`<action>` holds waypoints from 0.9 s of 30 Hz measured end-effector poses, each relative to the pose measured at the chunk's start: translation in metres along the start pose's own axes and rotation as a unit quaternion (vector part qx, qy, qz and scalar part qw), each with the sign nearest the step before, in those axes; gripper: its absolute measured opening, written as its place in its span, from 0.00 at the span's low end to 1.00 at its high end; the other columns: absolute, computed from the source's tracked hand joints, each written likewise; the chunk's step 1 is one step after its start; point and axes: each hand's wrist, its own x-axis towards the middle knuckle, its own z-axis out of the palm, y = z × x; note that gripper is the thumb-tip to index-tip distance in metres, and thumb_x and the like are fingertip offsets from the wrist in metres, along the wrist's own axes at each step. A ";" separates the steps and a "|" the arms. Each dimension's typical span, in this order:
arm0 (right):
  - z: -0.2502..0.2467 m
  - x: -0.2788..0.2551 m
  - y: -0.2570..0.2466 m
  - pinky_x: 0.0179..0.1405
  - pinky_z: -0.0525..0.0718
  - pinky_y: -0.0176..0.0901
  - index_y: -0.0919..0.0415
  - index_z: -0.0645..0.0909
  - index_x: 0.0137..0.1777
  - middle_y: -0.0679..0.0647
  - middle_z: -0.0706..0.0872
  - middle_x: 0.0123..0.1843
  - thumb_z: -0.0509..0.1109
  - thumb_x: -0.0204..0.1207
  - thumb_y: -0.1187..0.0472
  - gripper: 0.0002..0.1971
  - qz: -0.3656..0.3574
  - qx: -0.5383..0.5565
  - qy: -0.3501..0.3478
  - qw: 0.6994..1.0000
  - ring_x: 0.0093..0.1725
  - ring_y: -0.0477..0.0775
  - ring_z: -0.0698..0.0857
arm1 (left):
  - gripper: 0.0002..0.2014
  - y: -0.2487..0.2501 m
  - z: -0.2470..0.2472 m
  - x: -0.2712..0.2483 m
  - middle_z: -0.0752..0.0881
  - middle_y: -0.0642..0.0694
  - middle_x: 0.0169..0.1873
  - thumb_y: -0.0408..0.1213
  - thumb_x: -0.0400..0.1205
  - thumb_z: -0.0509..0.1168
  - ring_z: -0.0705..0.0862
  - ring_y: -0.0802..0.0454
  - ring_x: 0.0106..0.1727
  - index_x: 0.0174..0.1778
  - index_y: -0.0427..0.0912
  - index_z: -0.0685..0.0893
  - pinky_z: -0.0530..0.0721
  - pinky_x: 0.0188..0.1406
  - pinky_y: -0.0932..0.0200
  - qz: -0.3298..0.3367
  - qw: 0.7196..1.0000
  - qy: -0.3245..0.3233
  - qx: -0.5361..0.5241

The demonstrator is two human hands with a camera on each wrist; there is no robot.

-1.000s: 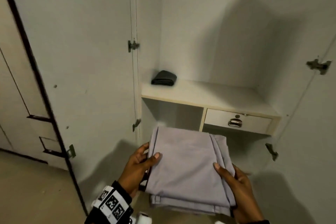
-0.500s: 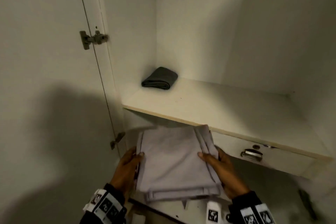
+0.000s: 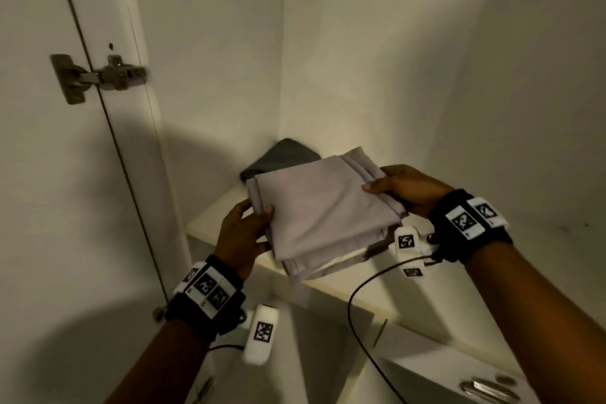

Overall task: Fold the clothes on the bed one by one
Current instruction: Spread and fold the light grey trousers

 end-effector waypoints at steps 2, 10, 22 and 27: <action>-0.008 0.065 -0.014 0.54 0.90 0.54 0.73 0.83 0.67 0.68 0.89 0.62 0.73 0.79 0.69 0.17 0.003 -0.042 -0.004 0.999 0.55 0.64 0.89 | 0.28 0.000 0.006 0.047 0.87 0.36 0.56 0.30 0.79 0.74 0.88 0.40 0.51 0.75 0.42 0.74 0.89 0.42 0.41 -0.005 0.999 0.009 -0.036; -0.014 0.301 -0.062 0.64 0.87 0.63 0.64 0.85 0.61 0.67 0.87 0.64 0.69 0.76 0.67 0.14 0.011 -0.184 -0.037 0.982 0.62 0.70 0.86 | 0.27 -0.004 0.023 0.222 0.83 0.37 0.69 0.22 0.81 0.68 0.85 0.38 0.63 0.76 0.41 0.73 0.90 0.43 0.39 -0.057 0.998 -0.005 -0.041; 0.037 0.409 -0.056 0.76 0.66 0.43 0.61 0.67 0.85 0.59 0.71 0.83 0.70 0.85 0.50 0.32 -0.066 -0.410 -0.015 0.910 0.81 0.62 0.71 | 0.13 0.048 0.015 0.227 0.91 0.53 0.54 0.43 0.69 0.82 0.86 0.50 0.62 0.48 0.52 0.91 0.88 0.53 0.47 -0.206 0.956 -0.153 0.144; 0.034 0.342 -0.016 0.71 0.71 0.44 0.61 0.76 0.78 0.61 0.80 0.76 0.73 0.78 0.38 0.36 -0.149 -0.362 0.015 0.920 0.75 0.63 0.78 | 0.12 0.063 0.003 0.242 0.86 0.61 0.63 0.38 0.84 0.69 0.82 0.62 0.67 0.64 0.52 0.85 0.79 0.69 0.64 0.090 0.896 -0.141 0.412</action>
